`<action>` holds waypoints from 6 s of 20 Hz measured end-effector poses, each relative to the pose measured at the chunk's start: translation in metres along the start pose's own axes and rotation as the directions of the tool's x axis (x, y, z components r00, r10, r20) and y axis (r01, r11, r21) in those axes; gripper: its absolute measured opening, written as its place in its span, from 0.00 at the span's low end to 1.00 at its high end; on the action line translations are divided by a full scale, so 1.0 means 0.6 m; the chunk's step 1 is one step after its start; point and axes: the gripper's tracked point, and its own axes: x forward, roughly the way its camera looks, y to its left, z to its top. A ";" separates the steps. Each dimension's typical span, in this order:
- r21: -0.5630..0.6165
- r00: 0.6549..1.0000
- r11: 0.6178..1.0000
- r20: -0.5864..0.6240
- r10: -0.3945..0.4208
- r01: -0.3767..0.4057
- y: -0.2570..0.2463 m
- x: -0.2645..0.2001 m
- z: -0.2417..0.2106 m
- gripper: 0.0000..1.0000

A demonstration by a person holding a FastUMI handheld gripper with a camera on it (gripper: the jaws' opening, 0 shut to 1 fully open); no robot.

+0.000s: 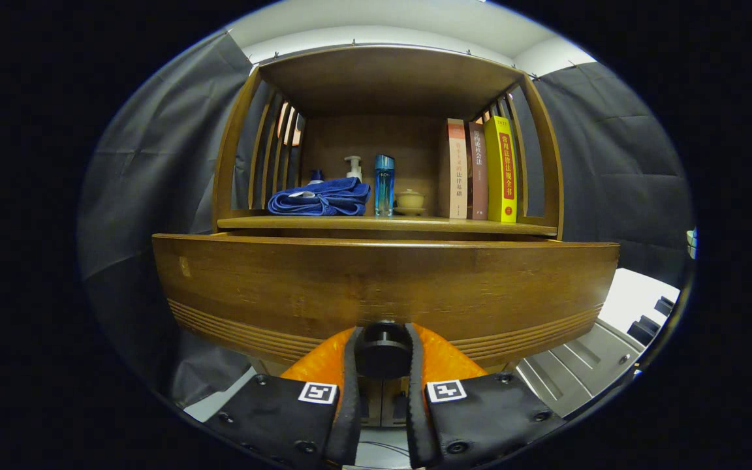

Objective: Pull open the drawer, take out the items inside it, and place them on the countertop above the cabinet.

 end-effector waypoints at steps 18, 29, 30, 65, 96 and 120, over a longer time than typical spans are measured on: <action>-0.064 0.982 0.996 0.177 0.067 -0.056 0.021 -0.048 0.150 0.86; -0.057 0.938 0.998 0.346 0.013 0.007 -0.058 -0.091 0.382 0.97; -0.036 0.943 0.999 0.332 0.002 0.010 -0.062 -0.075 0.398 0.97; -0.078 0.696 0.988 -0.717 0.037 -0.132 -0.016 0.240 -0.072 0.63; 0.032 0.972 0.992 -0.198 0.127 -0.123 0.041 0.231 0.319 0.28; 0.069 0.967 0.996 -0.253 -0.044 0.063 -0.017 0.411 0.267 0.37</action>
